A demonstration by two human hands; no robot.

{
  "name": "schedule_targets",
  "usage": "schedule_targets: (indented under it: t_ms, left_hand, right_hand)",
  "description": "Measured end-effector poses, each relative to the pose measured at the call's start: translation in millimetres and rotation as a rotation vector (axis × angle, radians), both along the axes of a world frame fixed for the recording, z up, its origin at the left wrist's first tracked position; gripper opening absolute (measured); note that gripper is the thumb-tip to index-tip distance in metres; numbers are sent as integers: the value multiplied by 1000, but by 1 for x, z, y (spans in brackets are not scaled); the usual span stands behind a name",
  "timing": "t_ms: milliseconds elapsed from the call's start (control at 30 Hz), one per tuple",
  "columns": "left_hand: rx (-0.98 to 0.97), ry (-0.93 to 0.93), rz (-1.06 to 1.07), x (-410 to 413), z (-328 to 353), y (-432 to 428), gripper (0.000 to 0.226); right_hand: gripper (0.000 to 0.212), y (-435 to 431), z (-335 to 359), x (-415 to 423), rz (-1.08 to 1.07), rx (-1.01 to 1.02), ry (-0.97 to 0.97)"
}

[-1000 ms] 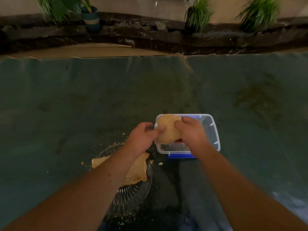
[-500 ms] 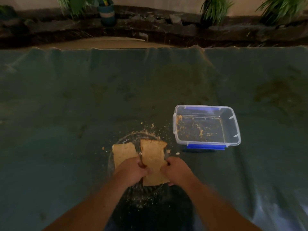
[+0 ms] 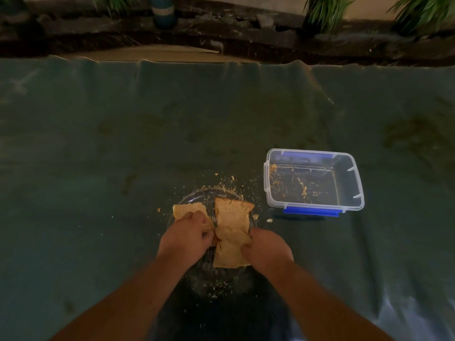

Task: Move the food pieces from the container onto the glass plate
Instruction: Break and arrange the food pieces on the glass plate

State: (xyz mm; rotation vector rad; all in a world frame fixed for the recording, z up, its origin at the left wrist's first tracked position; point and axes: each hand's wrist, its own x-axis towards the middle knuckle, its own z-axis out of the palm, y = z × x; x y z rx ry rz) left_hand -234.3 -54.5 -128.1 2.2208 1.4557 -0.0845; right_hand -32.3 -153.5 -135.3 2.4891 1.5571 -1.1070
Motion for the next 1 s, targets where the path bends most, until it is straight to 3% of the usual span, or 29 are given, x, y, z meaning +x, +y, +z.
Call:
schedule_targets:
  t_ms: [167, 367, 467, 600, 733, 867, 1000]
  left_hand:
    - [-18, 3, 43, 6, 1, 12, 50]
    - [-98, 102, 8, 13, -2, 23, 32]
    - [-145, 63, 11, 15, -2, 27, 37]
    - [-55, 0, 103, 29, 2, 41, 65]
    - [-105, 70, -20, 49, -1, 51, 88]
    - [-116, 84, -51, 58, -5, 53, 70]
    - [-84, -29, -31, 59, -5, 51, 39]
  right_hand:
    - [45, 4, 5, 2, 28, 12, -41]
    - [55, 6, 4, 6, 66, -16, -27]
    - [54, 7, 0, 8, 80, -24, -21]
    - [49, 11, -4, 11, 103, -24, -22]
    - [50, 11, -8, 12, 126, -23, -53]
    - [49, 10, -11, 13, 127, -4, -46]
    - [53, 7, -11, 11, 105, 21, -42]
